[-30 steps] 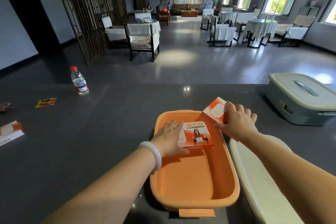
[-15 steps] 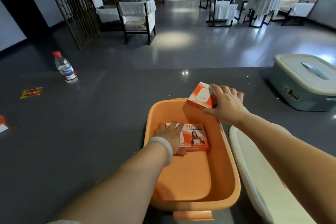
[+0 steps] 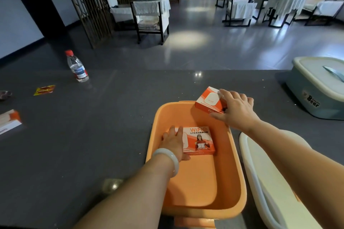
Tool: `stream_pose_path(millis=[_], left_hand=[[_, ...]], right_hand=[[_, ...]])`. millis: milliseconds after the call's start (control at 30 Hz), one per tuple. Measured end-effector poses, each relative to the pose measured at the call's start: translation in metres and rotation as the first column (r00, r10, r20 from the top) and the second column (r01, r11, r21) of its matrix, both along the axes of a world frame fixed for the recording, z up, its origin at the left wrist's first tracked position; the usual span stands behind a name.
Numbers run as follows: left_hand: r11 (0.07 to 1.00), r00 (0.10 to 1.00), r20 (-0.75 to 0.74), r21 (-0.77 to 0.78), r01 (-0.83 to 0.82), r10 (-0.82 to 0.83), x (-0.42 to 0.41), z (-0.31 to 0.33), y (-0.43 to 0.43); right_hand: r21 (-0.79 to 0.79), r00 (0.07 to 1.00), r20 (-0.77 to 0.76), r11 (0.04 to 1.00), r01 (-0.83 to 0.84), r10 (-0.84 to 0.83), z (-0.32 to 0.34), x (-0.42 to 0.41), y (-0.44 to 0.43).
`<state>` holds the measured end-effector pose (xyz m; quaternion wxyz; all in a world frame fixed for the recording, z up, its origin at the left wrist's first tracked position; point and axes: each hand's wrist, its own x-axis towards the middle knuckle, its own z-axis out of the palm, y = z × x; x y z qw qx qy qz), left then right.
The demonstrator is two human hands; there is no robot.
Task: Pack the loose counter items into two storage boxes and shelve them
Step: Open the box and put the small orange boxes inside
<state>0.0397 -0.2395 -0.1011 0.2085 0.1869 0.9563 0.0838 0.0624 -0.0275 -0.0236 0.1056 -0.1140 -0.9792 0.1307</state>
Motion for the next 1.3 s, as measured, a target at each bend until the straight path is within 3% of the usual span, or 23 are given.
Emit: stream_pose_path(millis=[500,700,800,900,1000,1067,1200,1300], left_hand=[[0.998,1.0,0.003,-0.062,-0.002,0.002,-0.001,0.005,0.004],[0.991,0.985,-0.119,-0.068,0.114,-0.121,-0.002,0.029,0.002],[0.97,0.931,-0.277,-0.111,0.215,-0.238,-0.008,0.049,-0.009],[0.976,0.893,-0.403,0.0,0.219,-0.201,-0.013,0.068,-0.026],[0.971,0.879,-0.477,0.214,0.104,0.011,-0.02,0.074,-0.048],[0.957,0.916,-0.379,0.291,-0.016,0.131,-0.023,0.068,-0.06],[0.843,0.962,0.033,0.474,-0.253,0.27,-0.023,0.05,-0.065],[0.764,0.945,0.125,0.561,-0.317,0.301,-0.025,0.044,-0.065]], right_hand=[[0.0,0.999,0.027,0.999,0.036,-0.036,-0.001,-0.001,-0.002],[0.004,0.998,0.038,0.999,0.05,-0.05,0.001,0.0,-0.004],[0.004,0.998,0.041,0.998,0.057,-0.057,0.001,0.0,-0.004],[-0.004,0.997,0.051,0.998,0.065,-0.065,0.001,-0.001,-0.005],[-0.008,0.997,0.049,0.998,0.068,-0.067,0.002,-0.001,-0.006],[-0.012,0.997,0.054,0.999,0.052,-0.051,0.003,-0.001,-0.008],[-0.023,0.999,0.048,1.0,0.009,-0.007,0.001,-0.002,-0.017],[-0.04,0.999,0.039,0.999,-0.011,0.012,0.003,-0.002,-0.02]])
